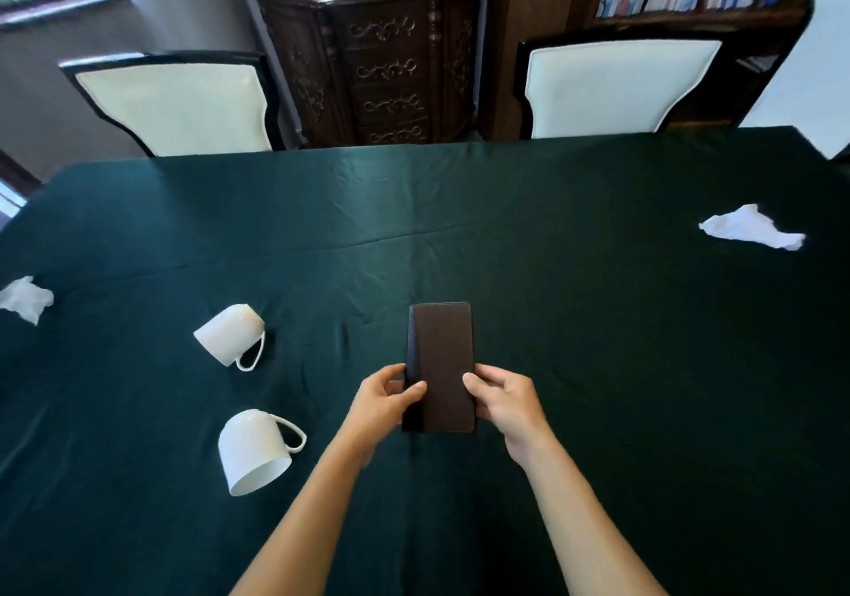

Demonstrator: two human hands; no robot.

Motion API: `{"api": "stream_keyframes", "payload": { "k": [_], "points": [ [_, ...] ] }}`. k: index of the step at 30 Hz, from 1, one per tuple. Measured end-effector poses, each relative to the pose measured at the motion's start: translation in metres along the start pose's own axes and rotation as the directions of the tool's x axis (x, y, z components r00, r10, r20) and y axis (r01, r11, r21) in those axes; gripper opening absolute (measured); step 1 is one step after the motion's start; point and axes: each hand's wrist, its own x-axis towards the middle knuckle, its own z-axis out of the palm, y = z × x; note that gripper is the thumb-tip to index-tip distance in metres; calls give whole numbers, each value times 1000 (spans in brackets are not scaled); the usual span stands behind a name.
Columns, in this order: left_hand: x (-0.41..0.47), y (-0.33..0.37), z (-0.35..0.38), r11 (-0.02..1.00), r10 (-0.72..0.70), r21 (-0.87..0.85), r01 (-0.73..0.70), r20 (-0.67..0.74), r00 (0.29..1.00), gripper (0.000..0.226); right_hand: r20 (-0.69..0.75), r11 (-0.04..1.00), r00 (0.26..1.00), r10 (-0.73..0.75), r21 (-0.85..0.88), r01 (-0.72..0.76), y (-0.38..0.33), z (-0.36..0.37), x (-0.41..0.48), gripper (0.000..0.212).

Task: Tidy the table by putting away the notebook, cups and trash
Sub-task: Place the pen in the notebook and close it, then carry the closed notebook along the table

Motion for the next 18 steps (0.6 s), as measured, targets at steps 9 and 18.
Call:
{"api": "stream_keyframes", "payload": {
  "k": [9,18],
  "points": [
    [-79,27,-25,950,308,-144,-277,300,903,29,-191,950,962,-197,205,236,-14,18,-140,20],
    [-189,15,-59,918,356,-128,-376,685,635,34,-514,826,795,-322,258,501,44,65,-310,22]
  ]
}}
